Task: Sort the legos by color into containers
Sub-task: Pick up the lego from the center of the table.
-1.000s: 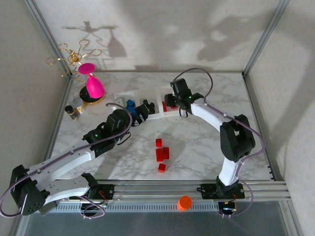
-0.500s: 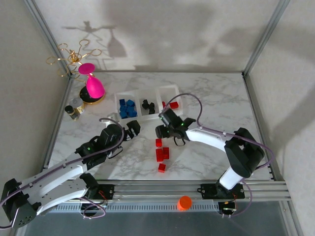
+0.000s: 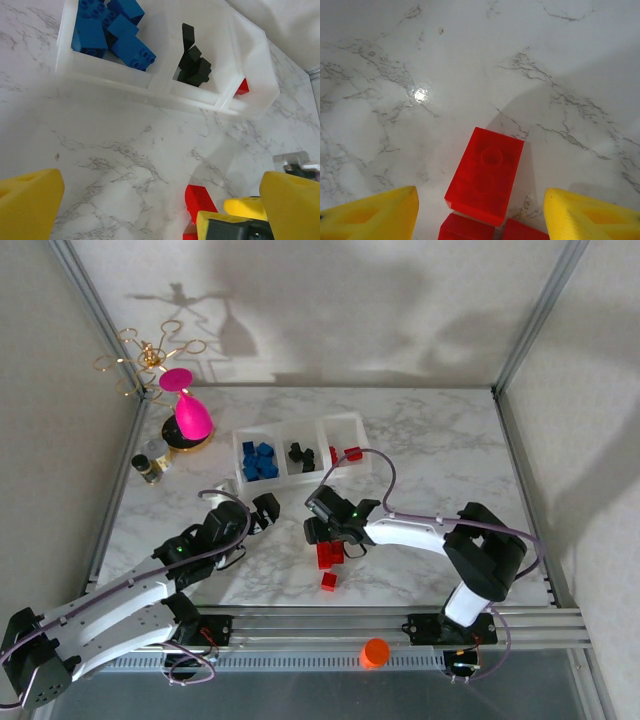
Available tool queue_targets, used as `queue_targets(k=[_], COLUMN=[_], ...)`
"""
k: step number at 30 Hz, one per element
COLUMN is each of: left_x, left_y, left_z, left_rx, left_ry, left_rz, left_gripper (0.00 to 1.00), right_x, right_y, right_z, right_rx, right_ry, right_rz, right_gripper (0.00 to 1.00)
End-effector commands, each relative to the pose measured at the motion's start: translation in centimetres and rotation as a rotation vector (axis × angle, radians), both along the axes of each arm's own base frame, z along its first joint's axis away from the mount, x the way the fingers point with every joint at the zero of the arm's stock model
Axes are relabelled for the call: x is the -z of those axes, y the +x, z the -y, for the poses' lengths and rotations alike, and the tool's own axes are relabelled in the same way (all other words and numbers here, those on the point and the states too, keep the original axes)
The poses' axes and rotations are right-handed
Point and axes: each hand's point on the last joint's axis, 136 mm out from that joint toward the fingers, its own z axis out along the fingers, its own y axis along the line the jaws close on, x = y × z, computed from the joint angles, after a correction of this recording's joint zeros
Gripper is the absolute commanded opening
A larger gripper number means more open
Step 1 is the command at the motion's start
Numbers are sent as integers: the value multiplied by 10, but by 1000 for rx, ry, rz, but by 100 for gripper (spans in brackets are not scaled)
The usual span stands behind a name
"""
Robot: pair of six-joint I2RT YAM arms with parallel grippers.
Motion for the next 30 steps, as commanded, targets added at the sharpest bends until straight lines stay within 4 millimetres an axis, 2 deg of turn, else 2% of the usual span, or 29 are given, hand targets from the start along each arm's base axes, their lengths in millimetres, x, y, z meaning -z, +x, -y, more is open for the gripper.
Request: queue_targets(k=[1, 4, 8, 20, 23, 30], left_x=[1, 0, 0, -2, -6, -20], left_y=[1, 1, 2, 3, 4, 10], left_z=[-10, -10, -10, -9, -8, 0], left_rx=[-49, -50, -54, -52, -50, -27], left_ry=[-3, -2, 2, 0, -4, -13], left_rz=[7, 8, 11, 13, 18, 42], left_gripper=[100, 100, 100, 100, 100, 100], right_x=[9, 9, 18, 16, 8, -30], right_y=[1, 1, 1, 4, 5, 21], right_z=[-4, -11, -8, -9, -8, 1], right_rx=[23, 9, 7, -20, -24, -17], right_ry=[-22, -4, -38, -57, -58, -19], right_rz=[5, -1, -3, 16, 31, 88], right_gripper=[65, 61, 55, 35, 33, 29])
